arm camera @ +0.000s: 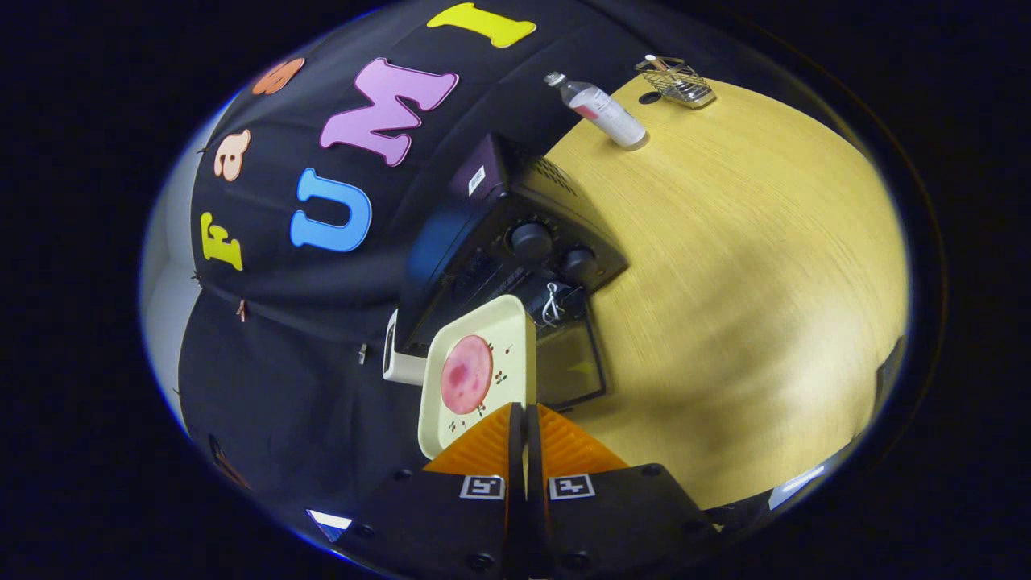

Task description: Open the toaster oven, put the food inside, and close the toaster oven door.

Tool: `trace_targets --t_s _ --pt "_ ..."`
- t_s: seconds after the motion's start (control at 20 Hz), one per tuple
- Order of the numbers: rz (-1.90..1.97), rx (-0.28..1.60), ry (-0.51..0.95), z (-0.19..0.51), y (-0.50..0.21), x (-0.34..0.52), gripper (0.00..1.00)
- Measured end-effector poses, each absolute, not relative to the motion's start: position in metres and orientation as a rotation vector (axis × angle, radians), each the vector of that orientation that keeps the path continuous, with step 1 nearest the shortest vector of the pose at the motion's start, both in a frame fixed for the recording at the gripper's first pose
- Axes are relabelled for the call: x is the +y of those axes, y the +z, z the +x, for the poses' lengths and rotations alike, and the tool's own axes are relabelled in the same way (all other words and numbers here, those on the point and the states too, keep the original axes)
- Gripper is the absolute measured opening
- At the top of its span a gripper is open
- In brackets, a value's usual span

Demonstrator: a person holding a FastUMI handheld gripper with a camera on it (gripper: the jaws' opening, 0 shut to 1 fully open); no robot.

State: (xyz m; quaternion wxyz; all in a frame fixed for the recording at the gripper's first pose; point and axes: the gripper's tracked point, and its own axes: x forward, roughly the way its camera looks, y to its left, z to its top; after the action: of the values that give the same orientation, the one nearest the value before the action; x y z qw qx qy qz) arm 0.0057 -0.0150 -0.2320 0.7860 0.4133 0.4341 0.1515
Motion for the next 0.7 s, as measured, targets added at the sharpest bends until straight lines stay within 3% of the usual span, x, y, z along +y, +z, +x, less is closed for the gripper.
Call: trace_targets --t_s 0.7 --pt "0.936 0.729 0.092 0.103 -0.28 0.072 0.05"
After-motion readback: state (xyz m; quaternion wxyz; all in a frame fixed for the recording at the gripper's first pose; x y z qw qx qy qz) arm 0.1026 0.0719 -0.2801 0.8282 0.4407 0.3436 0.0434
